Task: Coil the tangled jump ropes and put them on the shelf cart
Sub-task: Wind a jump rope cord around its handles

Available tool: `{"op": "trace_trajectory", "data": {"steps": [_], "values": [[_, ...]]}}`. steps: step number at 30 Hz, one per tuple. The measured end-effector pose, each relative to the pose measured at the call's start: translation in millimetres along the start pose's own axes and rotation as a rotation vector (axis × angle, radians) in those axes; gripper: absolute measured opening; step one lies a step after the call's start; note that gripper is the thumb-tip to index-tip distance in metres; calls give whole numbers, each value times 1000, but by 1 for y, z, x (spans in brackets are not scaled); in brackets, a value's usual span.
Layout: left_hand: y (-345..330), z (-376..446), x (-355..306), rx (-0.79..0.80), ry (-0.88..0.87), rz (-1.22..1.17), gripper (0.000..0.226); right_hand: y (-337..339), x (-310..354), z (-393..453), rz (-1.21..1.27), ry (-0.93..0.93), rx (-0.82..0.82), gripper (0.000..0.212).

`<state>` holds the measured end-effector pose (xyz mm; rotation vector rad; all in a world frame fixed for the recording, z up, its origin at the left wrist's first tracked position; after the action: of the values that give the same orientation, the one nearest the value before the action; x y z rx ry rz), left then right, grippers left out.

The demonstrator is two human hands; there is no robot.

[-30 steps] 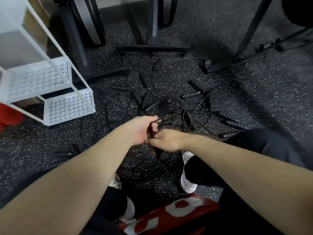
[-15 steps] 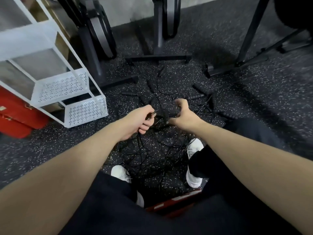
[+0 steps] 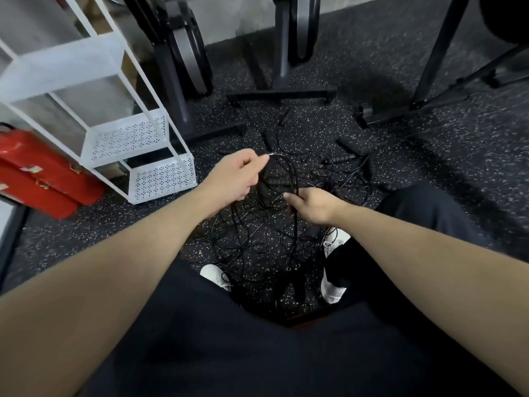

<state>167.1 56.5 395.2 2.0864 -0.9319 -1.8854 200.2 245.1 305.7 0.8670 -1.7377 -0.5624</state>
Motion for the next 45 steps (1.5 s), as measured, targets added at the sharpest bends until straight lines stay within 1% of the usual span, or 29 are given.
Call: {"op": "trace_trajectory", "data": {"steps": [2, 4, 6, 7, 8, 10, 11, 13, 14, 16, 17, 18, 19, 20, 22, 24, 26, 27, 28, 29, 31, 33, 34, 35, 37, 38, 40, 42, 45], "values": [[6, -2, 3, -66, 32, 11, 34, 6, 5, -5, 91, 10, -88, 47], [11, -4, 2, -111, 43, -2, 33, 11, 7, -5, 96, 27, -144, 49], [13, -7, -4, -126, 49, -120, 32, 13, 9, -5, 17, 98, -141, 49], [13, -7, -9, -125, 49, -183, 31, 12, 11, -5, 20, 135, -121, 46], [12, -8, -14, -113, 46, -229, 28, 8, 13, -8, 83, 150, -82, 43], [7, -8, -25, -60, 27, -276, 22, -2, 19, -17, 284, 107, 28, 37], [3, -7, -30, -28, 18, -291, 19, -8, 23, -19, 388, 88, 63, 30], [-6, -5, -39, 11, 1, -327, 15, -17, 27, -21, 558, 104, 73, 9], [-10, -5, -45, 22, -6, -356, 14, -19, 27, -19, 617, 105, 62, 19], [-19, -5, -54, 38, -3, -433, 16, -16, 30, -20, 664, 111, 77, 48], [-24, -5, -57, 46, 1, -470, 17, -15, 30, -21, 668, 103, 87, 52], [-29, -4, -60, 50, 2, -493, 18, -14, 30, -23, 671, 90, 95, 46], [-34, -3, -61, 47, -2, -488, 17, -13, 29, -23, 662, 74, 80, 34], [-37, -3, -62, 30, -17, -450, 15, -11, 28, -22, 661, 59, 40, 27], [-41, -3, -63, -51, -64, -322, 11, -7, 25, -19, 659, 39, -74, 40], [-41, -1, -57, -146, -77, -251, 17, -1, 22, -16, 711, 3, -139, 45], [-42, 1, -42, -184, -22, -236, 22, 8, 19, -15, 782, -32, -157, 46], [-42, 1, -32, -177, 23, -235, 19, 12, 18, -15, 804, -39, -161, 45], [-43, 1, -21, -149, 70, -223, 16, 17, 17, -16, 815, -41, -160, 46], [-46, 0, -8, -105, 117, -196, 20, 21, 17, -17, 836, -47, -152, 46], [-52, -5, 13, 47, 195, -88, 41, 27, 17, -19, 956, -77, -112, 47], [-60, -14, 26, 225, 217, 51, 58, 32, 17, -19, 1084, -90, -73, 46], [-64, -16, 31, 273, 203, 130, 57, 35, 18, -19, 1133, -95, -62, 45], [-66, -16, 36, 286, 175, 200, 49, 37, 18, -19, 1173, -98, -58, 45], [-69, -15, 39, 241, 118, 294, 29, 41, 16, -19, 1221, -95, -66, 45], [-68, -13, 38, 203, 98, 308, 26, 43, 15, -18, 1243, -92, -77, 45], [-63, -8, 35, 131, 77, 295, 25, 48, 12, -16, 1307, -93, -111, 44], [-58, -2, 29, 84, 46, 260, 22, 52, 7, -12, 1359, -132, -185, 41], [-51, 4, 18, 26, 14, 212, 19, 56, 1, -8, 1328, -180, -296, 37]]}}
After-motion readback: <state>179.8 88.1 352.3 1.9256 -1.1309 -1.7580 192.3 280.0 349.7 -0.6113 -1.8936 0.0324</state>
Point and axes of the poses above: each hand's wrist, its own z-axis towards the middle knuckle, its own y-axis out of the back of the hand, x = y × z, the point moved 2 cm from there along z, towards the middle knuckle, and after that the axes turned 8 degrees about -x, right-handed, at the moved point
